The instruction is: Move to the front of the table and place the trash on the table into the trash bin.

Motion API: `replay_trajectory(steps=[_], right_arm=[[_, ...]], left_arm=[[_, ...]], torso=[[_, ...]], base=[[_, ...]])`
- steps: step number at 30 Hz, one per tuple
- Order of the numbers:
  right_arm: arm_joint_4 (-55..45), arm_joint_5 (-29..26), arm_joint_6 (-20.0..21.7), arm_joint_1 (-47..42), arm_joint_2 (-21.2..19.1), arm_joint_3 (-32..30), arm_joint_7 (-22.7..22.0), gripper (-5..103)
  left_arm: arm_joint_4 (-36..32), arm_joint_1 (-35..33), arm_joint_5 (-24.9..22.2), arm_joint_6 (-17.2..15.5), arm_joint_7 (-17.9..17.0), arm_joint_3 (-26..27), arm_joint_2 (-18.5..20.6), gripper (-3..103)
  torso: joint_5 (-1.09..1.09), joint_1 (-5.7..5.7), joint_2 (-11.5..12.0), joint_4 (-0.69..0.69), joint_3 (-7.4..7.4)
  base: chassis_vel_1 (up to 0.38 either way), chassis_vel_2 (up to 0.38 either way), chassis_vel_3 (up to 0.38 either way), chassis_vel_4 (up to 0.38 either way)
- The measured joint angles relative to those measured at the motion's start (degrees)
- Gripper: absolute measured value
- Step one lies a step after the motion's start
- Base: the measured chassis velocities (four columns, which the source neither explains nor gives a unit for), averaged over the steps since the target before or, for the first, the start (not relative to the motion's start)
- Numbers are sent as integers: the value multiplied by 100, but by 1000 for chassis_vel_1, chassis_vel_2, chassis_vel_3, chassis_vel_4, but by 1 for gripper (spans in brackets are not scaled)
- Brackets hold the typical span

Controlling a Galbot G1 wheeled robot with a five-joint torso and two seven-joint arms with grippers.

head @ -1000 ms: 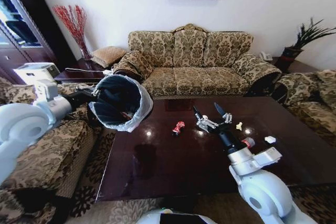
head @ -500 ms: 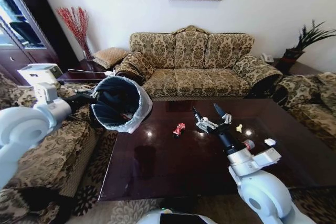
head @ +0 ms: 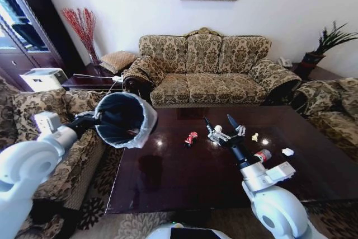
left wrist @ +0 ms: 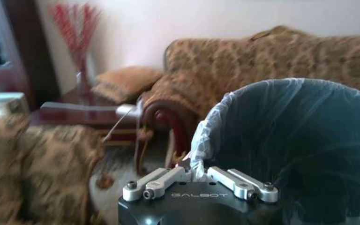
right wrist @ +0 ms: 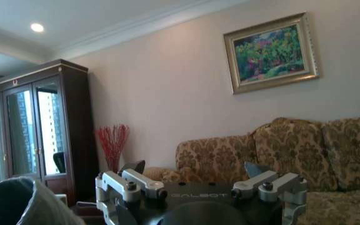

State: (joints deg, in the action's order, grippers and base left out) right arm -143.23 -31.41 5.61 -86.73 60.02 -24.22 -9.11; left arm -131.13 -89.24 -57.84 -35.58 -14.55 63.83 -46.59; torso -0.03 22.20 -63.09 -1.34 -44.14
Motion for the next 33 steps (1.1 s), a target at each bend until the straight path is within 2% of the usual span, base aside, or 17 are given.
replay_trajectory(steps=[2,4,10,13,15,16,20,21,23,25,26,31,33], right_arm=[[0,170,-26,-78,51,9,-12,100],[1,454,-41,-164,107,60,-91,100],[248,683,112,-67,70,95,-257,100],[736,280,382,311,-88,144,-602,100],[842,176,415,384,-99,170,-679,100],[1115,-44,448,554,-114,283,-798,100],[1641,-274,380,842,-114,527,-847,100],[2130,-379,347,1173,-79,736,-795,100],[2191,-390,346,1218,-70,762,-792,100],[2625,-461,364,1558,48,912,-833,100],[2825,-504,403,1727,102,998,-887,100],[3419,-634,503,2266,274,1382,-1020,100],[3974,-778,538,2654,509,1761,-1151,100]], left_arm=[[2,-147,92,63,-43,25,-204,1],[-19,-306,235,164,-47,65,-571,1],[-98,-395,474,281,83,88,-750,1],[-256,-332,828,393,258,7,-723,1],[-283,-307,876,421,286,-22,-717,1],[-356,-271,942,481,342,-87,-716,1],[-424,-264,980,545,410,-161,-745,1],[-429,-263,1022,581,458,-228,-762,1],[-429,-258,1026,584,466,-249,-762,1],[-412,-140,1030,592,548,-417,-691,1],[-404,-121,1036,606,590,-449,-658,1],[-404,-176,1060,648,656,-464,-634,1],[-405,-218,1120,673,667,-464,-604,1]], torso=[[2,-2,4,-1,3],[2,-8,9,1,8],[4,-11,18,2,12],[4,-11,26,0,14],[5,-11,26,1,15],[4,-13,28,5,16],[5,-15,31,4,18],[3,-17,32,-1,20],[3,-17,33,-3,20],[1,-16,36,0,20],[2,-17,37,8,21],[3,-18,38,2,22],[3,-20,40,-3,23]], base=[[0,0,0,0],[0,0,0,0],[0,0,0,0],[0,0,0,0],[0,0,0,0],[0,0,0,0],[0,0,0,0],[0,0,0,0],[0,0,0,0],[0,0,0,0],[0,0,0,0],[0,0,0,0],[0,0,0,0]])
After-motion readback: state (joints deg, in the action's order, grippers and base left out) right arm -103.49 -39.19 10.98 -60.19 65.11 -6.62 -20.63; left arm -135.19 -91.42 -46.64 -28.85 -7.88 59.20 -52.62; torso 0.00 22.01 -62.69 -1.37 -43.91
